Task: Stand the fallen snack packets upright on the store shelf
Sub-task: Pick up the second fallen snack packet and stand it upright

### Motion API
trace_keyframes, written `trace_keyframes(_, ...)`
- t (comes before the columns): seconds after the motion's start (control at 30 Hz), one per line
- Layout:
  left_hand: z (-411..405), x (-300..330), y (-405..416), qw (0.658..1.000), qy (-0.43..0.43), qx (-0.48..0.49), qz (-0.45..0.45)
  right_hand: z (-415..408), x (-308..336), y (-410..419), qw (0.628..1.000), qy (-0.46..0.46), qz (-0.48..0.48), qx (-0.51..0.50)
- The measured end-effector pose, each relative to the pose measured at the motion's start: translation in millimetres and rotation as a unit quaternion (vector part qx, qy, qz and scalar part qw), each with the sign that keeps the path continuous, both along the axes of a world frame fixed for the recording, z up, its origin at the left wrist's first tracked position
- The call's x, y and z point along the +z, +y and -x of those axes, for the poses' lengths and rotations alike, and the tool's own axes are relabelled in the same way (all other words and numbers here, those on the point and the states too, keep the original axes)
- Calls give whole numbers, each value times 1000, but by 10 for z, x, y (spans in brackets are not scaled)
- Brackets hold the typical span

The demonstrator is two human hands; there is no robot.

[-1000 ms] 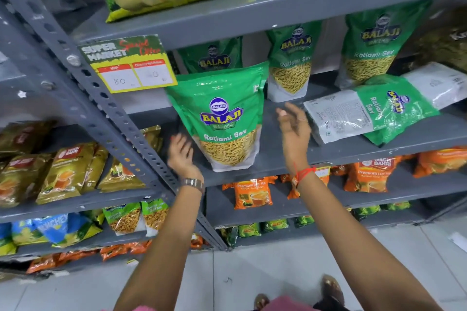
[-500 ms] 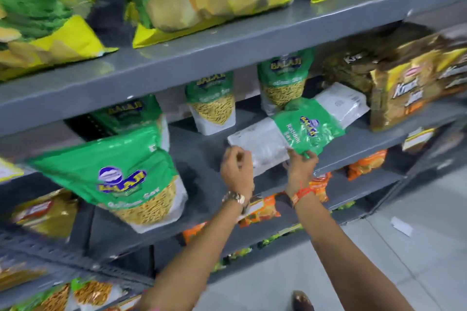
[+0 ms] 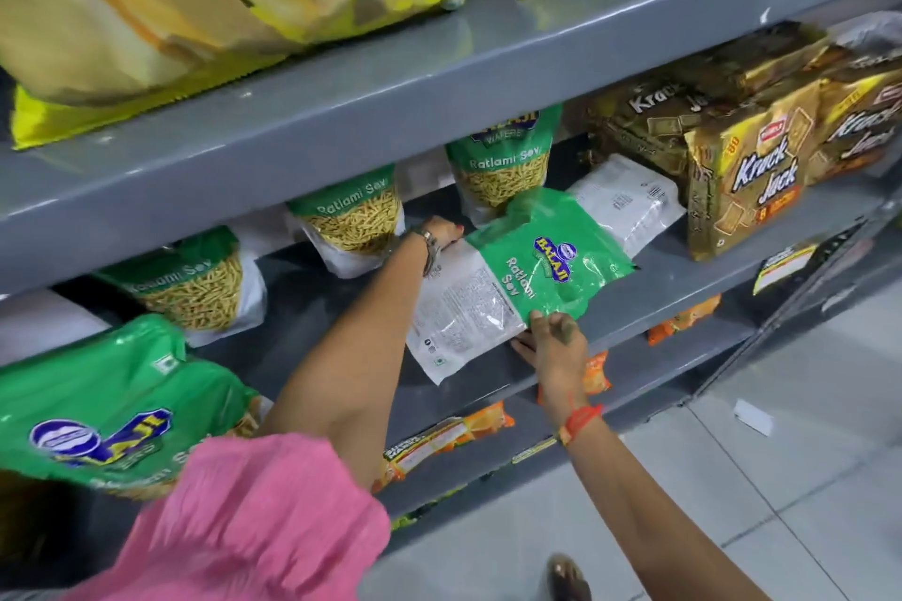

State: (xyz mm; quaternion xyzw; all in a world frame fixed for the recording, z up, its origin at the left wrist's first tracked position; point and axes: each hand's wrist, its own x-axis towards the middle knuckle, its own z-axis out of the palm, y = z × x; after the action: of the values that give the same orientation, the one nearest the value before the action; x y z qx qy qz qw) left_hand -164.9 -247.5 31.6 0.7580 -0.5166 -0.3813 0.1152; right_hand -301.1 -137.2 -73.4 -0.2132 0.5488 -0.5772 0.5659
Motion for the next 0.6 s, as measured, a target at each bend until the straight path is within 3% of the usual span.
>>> trace_keyframes(0.07,-54,34,47,998,23,45,29,-3,22,7,1000,10,12,10)
trace_keyframes(0.17,-179,20,197,979,130,110,108,-6,96,38,999,26,39,24)
trace_keyframes(0.37,-528,56,724,880,290,307,217,-47,416,-78,987,74,133,53)
trace_keyframes(0.6,-752,-67,1147,781,419,391,247,-247,830,-492,953,104,242,153)
